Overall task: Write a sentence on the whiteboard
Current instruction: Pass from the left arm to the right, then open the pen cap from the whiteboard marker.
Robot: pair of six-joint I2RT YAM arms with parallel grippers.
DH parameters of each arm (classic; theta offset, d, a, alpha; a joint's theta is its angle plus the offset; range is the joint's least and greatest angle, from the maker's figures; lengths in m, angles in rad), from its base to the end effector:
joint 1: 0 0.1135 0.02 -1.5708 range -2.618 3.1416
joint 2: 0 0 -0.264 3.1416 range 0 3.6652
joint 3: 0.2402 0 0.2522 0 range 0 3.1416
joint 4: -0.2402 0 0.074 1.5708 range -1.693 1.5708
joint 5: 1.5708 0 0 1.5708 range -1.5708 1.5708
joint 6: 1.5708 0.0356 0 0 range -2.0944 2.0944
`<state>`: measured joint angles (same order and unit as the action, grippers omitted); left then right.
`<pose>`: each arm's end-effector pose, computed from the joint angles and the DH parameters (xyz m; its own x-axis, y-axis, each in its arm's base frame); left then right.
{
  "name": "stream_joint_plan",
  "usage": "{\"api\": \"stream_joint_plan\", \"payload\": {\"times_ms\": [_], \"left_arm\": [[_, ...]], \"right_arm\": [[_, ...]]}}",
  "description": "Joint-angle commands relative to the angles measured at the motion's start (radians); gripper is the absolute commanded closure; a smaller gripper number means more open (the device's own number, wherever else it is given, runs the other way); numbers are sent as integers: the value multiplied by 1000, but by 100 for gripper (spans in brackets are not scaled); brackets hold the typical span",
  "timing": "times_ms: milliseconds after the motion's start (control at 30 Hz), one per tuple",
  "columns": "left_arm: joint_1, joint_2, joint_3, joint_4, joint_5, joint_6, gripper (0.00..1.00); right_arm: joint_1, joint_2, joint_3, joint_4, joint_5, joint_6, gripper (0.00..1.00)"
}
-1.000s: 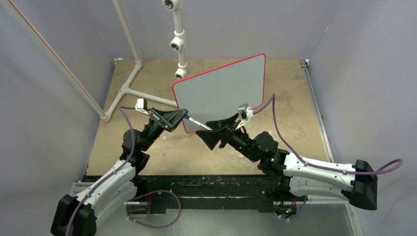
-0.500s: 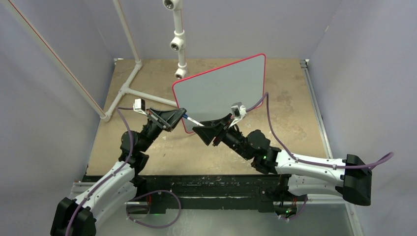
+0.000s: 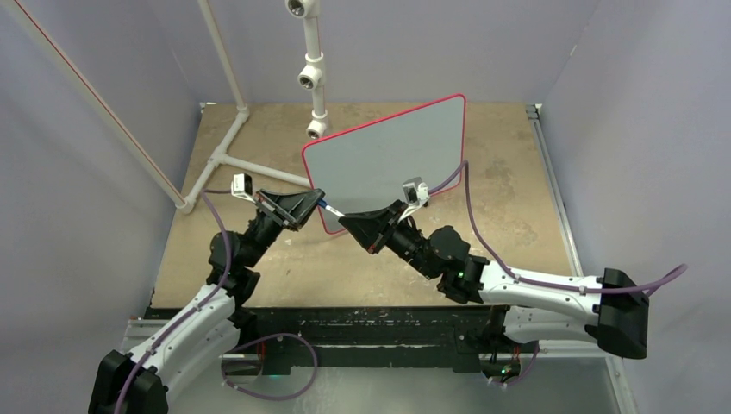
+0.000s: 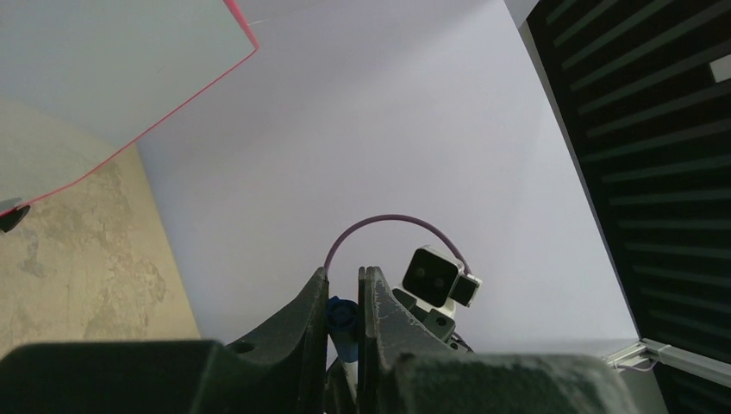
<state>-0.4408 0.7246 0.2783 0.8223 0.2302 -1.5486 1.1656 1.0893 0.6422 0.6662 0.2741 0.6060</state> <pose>0.1505 -0.0800 0.2768 -0.5998 -0.7933 -0.1044 0.3455 -0.1391 -0.9281 0.1075 0.2262 0.3192 -0.3742 0.5186 -0.7688 -0.6904 0.3977 0.6043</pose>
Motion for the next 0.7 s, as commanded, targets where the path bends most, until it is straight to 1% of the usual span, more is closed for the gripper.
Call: {"api": "stream_joint_plan", "payload": {"times_ms": [0,33,167,433,667], "left_arm": [[-3,-12,-8,8,-2,12,100],[-3,-15,-10,7,-6,11,100],[-3,-24,-11,-2,-29,13,100],[11,-48,-23,-24,-134,27,100],[58,-93,-27,-76,-201,36,100]], "right_arm": [[5,3,64,33,24,14,99],[5,3,65,26,28,14,100],[5,-14,51,4,47,5,100],[5,-105,-28,-1,38,-6,100],[5,-133,-32,-95,65,-2,100]]}}
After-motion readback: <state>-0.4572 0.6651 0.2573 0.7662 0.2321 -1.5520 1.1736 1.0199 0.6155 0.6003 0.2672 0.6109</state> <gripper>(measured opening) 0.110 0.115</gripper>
